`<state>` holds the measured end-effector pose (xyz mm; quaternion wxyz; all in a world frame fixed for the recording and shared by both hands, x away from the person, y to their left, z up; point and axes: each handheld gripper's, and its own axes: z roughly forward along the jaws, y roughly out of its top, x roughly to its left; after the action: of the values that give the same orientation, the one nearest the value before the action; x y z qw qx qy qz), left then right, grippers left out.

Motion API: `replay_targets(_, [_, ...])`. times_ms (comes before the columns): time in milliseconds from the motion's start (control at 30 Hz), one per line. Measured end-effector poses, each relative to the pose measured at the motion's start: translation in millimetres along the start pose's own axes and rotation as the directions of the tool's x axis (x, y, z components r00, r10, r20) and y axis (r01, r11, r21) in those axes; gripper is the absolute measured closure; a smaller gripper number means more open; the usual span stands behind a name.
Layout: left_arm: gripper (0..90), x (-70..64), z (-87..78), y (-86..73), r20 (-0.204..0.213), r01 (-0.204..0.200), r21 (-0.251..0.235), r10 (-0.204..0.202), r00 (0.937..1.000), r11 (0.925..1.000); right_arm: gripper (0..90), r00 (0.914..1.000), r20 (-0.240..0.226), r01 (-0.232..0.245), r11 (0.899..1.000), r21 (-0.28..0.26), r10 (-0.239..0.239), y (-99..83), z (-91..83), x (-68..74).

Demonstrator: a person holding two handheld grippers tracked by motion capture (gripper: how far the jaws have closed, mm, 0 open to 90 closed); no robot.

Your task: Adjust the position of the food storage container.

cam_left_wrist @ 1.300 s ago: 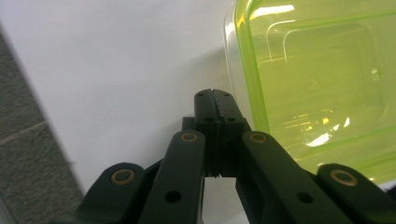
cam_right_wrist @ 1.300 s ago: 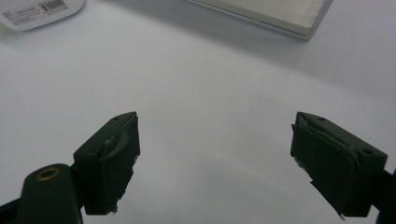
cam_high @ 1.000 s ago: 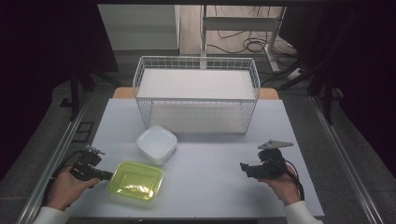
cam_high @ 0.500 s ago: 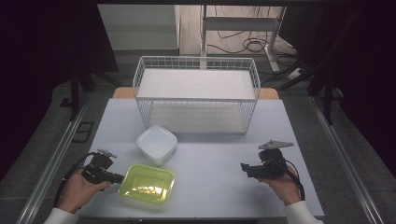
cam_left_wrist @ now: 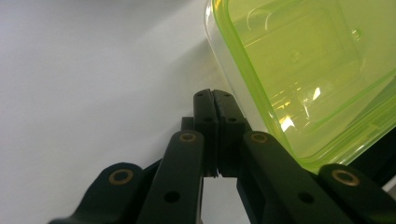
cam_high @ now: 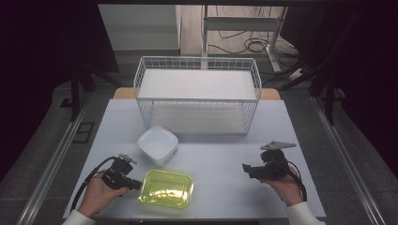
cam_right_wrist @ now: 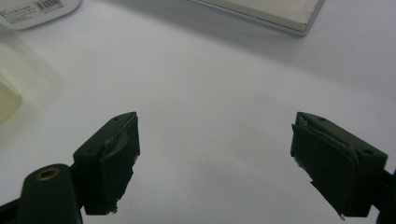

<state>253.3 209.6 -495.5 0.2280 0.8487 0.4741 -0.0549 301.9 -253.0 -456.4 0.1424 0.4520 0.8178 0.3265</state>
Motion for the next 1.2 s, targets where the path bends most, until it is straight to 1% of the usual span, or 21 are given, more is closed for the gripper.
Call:
replay_targets(33, [88.7,0.0,0.0,0.0,0.0,0.0,0.0,0.0,1.0,1.0,15.6,1.0,0.0,0.0,1.0,0.0,0.0,0.0,0.0,0.0])
replay_targets(167, [88.5,-11.2,6.5,6.5,0.017,-0.012,-0.007,0.012,0.9998,0.9999,15.6,1.0,0.001,-0.001,1.0,0.005,0.001,-0.9,0.9,-0.5])
replay_targets(267, [88.4,-22.4,14.1,14.9,0.027,-0.039,-0.005,0.039,0.9989,0.9992,15.6,1.0,0.002,0.0,1.0,0.008,0.0,-1.2,1.7,-1.4])
replay_targets(300, [88.3,-22.4,14.1,14.9,0.027,-0.039,-0.005,0.039,0.9989,0.9992,15.6,1.0,0.002,0.0,1.0,0.008,0.0,-1.2,1.7,-1.4])
replay_targets(333, [88.1,-27.8,18.0,19.7,0.03,-0.061,0.002,0.061,0.9977,0.9981,15.6,1.0,0.003,0.0,1.0,0.009,0.0,-1.2,1.9,-1.4])
replay_targets(367, [88.1,-27.8,18.0,19.7,0.03,-0.061,0.002,0.061,0.9977,0.9981,15.6,1.0,0.003,0.0,1.0,0.009,0.0,-1.2,1.9,-1.4])
replay_targets(400, [88.0,-33.1,21.4,23.9,0.035,-0.072,-0.005,0.072,0.9968,0.9974,15.6,1.0,0.003,0.002,1.0,0.008,-0.002,-1.1,1.9,-1.3])
replay_targets(533, [87.9,-39.8,24.9,28.8,0.042,-0.079,-0.011,0.079,0.996,0.9968,15.6,1.0,0.003,0.003,1.0,0.008,-0.003,-1.1,1.4,-1.2])
replay_targets(700, [86.3,-41.8,26.1,30.6,0.042,-0.081,-0.023,0.082,0.9958,0.9965,15.6,1.0,0.006,0.002,1.0,0.011,-0.002,-1.6,0.8,-2.2])
replay_targets(767, [81.8,-39.8,24.1,30.1,0.028,-0.08,-0.037,0.081,0.9963,0.9961,15.6,1.0,0.007,0.002,1.0,0.011,-0.002,-1.9,0.5,-2.4])
replay_targets(800, [71.7,-37.5,21.6,29.0,0.013,-0.07,-0.059,0.071,0.9974,0.9958,15.6,1.0,0.009,0.0,1.0,0.01,0.0,-2.0,0.0,-2.5])
replay_targets(833, [67.0,-37.5,21.6,29.0,0.013,-0.07,-0.059,0.071,0.9974,0.9958,15.6,1.0,0.009,0.0,1.0,0.01,0.0,-2.0,0.0,-2.5])
replay_targets(867, [67.0,-35.3,18.5,27.9,0.01,-0.064,-0.087,0.065,0.9979,0.9942,15.6,1.0,0.009,-0.001,1.0,0.008,0.001,-2.1,-0.2,-2.5])
replay_targets(900, [59.0,-34.1,15.5,27.0,0.018,-0.049,-0.116,0.051,0.9985,0.992,15.6,1.0,0.009,-0.002,1.0,0.007,0.002,-2.2,-0.6,-2.5])
replay_targets(933, [50.0,-31.3,9.2,25.5,0.017,-0.042,-0.162,0.045,0.9988,0.9859,15.5,0.9999,0.012,0.0,1.0,0.003,0.0,-2.5,-1.2,-2.4])
replay_targets(967, [46.7,-31.3,9.2,25.5,0.017,-0.042,-0.162,0.045,0.9988,0.9859,15.5,0.9999,0.012,0.0,1.0,0.003,0.0,-2.5,-1.2,-2.4])
replay_targets(1000, [43.1,-28.4,3.2,24.5,0.017,-0.023,-0.198,0.027,0.9995,0.9799,14.6,0.9999,0.009,-0.005,1.0,-0.003,0.005,-2.7,-1.5,-2.3])
replay_targets(1033, [41.1,-28.4,3.2,24.5,0.017,-0.023,-0.198,0.027,0.9995,0.9799,14.6,0.9999,0.009,-0.005,1.0,-0.003,0.005,-2.7,-1.5,-2.3])
replay_targets(1067, [38.7,-25.6,-0.1,23.6,0.011,-0.008,-0.221,0.011,0.9999,0.9752,14.4,0.9999,0.004,-0.01,1.0,-0.009,0.01,-2.6,-1.5,-1.6])
replay_targets(1133, [36.7,-23.9,-0.7,23.2,0.012,-0.001,-0.228,0.004,0.9999,0.9738,14.4,0.9999,0.005,-0.011,1.0,-0.01,0.011,-2.6,-1.5,-1.2])
replay_targets(1200, [32.7,-22.6,0.7,22.4,0.019,0.021,-0.24,-0.017,0.9997,0.9706,14.2,0.9999,0.01,-0.013,1.0,-0.015,0.014,-2.2,-1.2,0.5])
